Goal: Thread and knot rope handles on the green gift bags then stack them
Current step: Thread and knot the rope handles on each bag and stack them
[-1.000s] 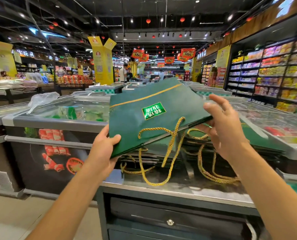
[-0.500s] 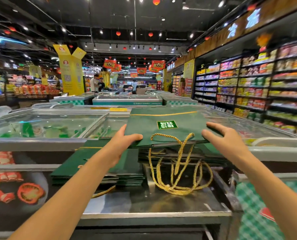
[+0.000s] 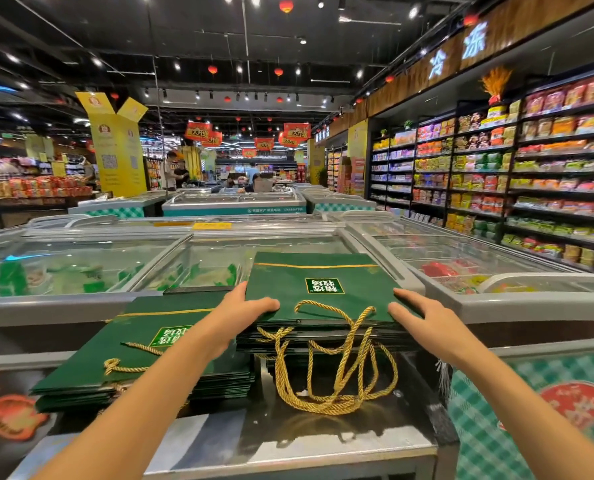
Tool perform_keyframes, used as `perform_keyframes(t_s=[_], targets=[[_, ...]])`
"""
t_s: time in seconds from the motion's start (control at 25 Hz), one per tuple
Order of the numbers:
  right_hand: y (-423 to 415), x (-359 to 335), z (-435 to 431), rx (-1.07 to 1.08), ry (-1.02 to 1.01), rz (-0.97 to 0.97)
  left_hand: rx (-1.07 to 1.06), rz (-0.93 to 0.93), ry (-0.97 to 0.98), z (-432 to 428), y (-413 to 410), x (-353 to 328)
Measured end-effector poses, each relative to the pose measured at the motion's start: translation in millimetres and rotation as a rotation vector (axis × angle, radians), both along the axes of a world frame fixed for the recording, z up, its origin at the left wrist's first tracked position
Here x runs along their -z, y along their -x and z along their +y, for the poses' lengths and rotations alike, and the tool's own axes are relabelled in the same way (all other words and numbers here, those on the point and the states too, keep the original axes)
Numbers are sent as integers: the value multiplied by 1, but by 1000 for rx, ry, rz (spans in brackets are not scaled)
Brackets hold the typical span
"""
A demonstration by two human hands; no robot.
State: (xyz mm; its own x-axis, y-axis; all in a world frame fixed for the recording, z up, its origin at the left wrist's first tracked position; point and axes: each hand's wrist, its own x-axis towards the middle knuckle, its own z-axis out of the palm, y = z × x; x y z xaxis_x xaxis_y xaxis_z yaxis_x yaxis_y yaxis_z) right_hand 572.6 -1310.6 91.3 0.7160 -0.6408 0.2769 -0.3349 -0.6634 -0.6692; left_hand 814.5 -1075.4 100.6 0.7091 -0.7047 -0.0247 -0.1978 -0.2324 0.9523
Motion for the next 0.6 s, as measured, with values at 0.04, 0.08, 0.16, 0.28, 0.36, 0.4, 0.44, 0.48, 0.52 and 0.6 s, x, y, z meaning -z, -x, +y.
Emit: perform_keyframes(t_s=[0.04, 0.08, 0.16, 0.28, 0.36, 0.4, 0.44, 0.48, 0.52, 0.6], targets=[[0, 1, -1, -11, -5, 16, 2, -5, -28, 0, -2, 3], [0, 1, -2, -22, 1, 30, -9, -14, -67, 1, -3, 3], [1, -4, -5, -51, 30, 53, -17, -99, -128, 3, -2, -3], [-7, -29, -6, -64, 111, 24, -69, -456, -160, -2, -7, -28], [-28, -47, -7, -78, 206, 51, -49, -668, -185, -14, -9, -54], [-43, -53, -8, -101, 252, 93, -9, -770, -253, -26, -13, -62], [-60, -56, -9, -131, 282, 154, 41, -858, -348, -40, -16, -66], [-76, -57, -9, -158, 297, 224, 100, -926, -447, -53, -20, -65], [-92, -54, -11, -173, 304, 302, 151, -989, -541, -65, -24, -60], [-114, -42, -15, -162, 315, 463, 207, -1049, -678, -81, -32, -44]])
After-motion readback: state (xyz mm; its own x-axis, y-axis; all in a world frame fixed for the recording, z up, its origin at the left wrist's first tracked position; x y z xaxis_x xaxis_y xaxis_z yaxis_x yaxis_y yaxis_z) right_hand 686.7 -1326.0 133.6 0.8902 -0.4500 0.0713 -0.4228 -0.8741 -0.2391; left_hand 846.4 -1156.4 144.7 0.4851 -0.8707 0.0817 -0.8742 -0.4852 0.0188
